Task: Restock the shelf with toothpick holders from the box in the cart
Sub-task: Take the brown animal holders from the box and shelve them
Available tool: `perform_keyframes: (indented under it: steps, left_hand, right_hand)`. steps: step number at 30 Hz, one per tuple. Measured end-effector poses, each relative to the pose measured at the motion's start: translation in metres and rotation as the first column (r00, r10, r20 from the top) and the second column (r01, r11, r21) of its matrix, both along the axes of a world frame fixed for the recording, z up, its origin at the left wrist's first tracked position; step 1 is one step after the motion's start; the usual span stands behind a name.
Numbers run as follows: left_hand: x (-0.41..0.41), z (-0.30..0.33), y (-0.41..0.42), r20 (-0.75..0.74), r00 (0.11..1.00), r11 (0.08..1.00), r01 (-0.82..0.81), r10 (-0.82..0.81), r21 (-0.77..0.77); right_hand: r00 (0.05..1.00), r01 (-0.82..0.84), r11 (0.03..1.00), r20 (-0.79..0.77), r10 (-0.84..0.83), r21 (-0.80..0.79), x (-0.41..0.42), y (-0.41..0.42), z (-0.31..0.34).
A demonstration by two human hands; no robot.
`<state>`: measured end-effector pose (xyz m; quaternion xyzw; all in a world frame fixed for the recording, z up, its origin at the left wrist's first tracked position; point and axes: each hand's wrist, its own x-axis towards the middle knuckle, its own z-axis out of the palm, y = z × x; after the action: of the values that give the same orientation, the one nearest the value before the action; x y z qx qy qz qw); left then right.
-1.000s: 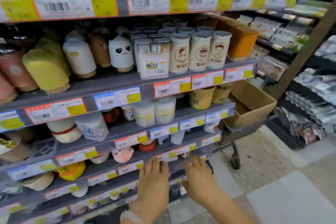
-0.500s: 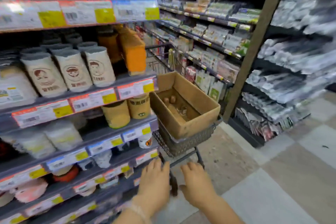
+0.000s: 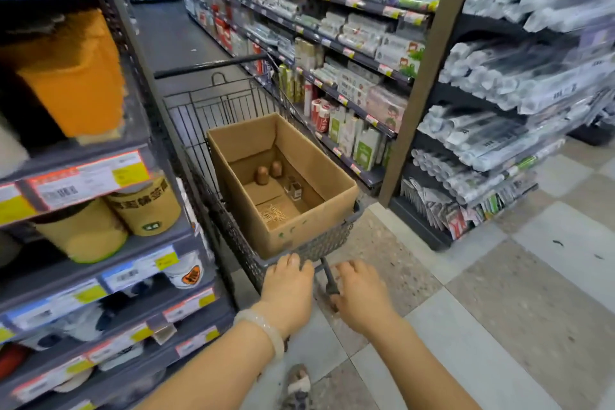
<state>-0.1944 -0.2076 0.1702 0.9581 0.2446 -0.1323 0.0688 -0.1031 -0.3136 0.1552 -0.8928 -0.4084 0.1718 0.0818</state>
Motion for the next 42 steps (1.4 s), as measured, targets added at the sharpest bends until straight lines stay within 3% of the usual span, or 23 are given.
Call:
perform_keyframes:
  steps: [8, 15, 21, 36, 42]
  left_hand:
    - [0.100, -0.016, 0.067, -0.019, 0.999, 0.998, -0.042, 0.042, -0.046]
    - [0.171, -0.016, 0.147, -0.081, 0.980, 0.980, -0.185, 0.179, -0.070]
    - [0.185, -0.041, 0.193, -0.111, 0.935, 0.928, -0.349, 0.336, -0.129]
    - [0.256, -0.131, 0.353, -0.253, 0.775, 0.737, -0.630, 0.579, -0.243]
    - [0.290, -0.201, 0.412, -0.211, 0.645, 0.579, -0.758, 0.734, -0.301]
  right_hand:
    - [1.000, -0.031, 0.998, 0.005, 0.031, -0.060, 0.097, 0.069, -0.014]
    - [0.993, -0.118, 0.993, -0.035, 0.117, -0.028, 0.173, 0.169, -0.019]
    - [0.976, -0.195, 0.981, -0.107, 0.192, -0.020, 0.197, 0.229, -0.039]
    - [0.904, -0.392, 0.895, -0.271, 0.331, -0.215, 0.292, 0.420, -0.130]
    - [0.903, -0.387, 0.879, -0.307, 0.300, -0.278, 0.318, 0.489, -0.195]
